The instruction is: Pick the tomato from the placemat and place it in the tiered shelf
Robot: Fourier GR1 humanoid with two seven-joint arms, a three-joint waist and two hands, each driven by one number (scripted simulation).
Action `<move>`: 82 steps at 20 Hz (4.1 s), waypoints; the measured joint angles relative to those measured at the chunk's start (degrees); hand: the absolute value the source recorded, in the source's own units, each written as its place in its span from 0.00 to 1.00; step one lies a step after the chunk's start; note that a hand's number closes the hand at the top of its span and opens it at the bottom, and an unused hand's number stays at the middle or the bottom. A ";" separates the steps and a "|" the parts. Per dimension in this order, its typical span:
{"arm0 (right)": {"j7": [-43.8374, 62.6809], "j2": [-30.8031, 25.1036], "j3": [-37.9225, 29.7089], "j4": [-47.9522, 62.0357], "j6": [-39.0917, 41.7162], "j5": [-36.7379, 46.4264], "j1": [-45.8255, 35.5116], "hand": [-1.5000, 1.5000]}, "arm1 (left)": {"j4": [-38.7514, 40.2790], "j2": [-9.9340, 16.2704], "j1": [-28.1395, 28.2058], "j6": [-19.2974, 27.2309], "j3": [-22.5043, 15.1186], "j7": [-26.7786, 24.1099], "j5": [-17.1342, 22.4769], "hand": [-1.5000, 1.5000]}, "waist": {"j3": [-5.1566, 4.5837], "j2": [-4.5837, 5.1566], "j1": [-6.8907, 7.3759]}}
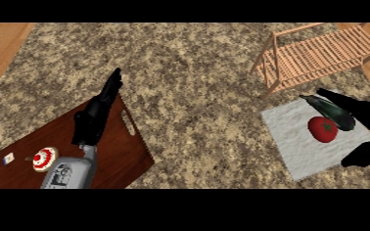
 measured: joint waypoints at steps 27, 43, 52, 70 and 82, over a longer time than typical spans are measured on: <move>-12.17 1.87 1.31 10.45 -10.07 11.60 -2.86 1.00 | -2.07 -1.79 -0.09 -1.69 1.69 1.84 -2.20 0.50 | -0.34 -0.27 0.10; 9.58 25.17 8.71 -32.57 -5.78 5.37 20.44 1.00 | -1.87 -0.92 1.46 -2.10 3.67 1.00 -1.60 0.50 | -0.16 -0.58 -2.10; 25.47 32.44 8.63 -59.84 -0.19 -5.70 26.04 1.00 | -2.11 -1.26 0.73 -2.09 3.05 1.07 -2.11 0.50 | -0.11 -0.28 -1.21; 52.01 23.33 -12.63 -59.71 1.97 -10.37 -10.11 1.00 | -1.68 -2.15 1.11 -2.24 2.26 0.54 -2.44 0.50 | -0.09 -0.22 -0.45; 57.39 9.81 -19.79 -48.28 -1.30 -15.78 -27.42 1.00 | -1.95 -2.24 1.75 -2.64 2.25 -0.29 -2.65 0.50 | -0.05 -0.05 0.05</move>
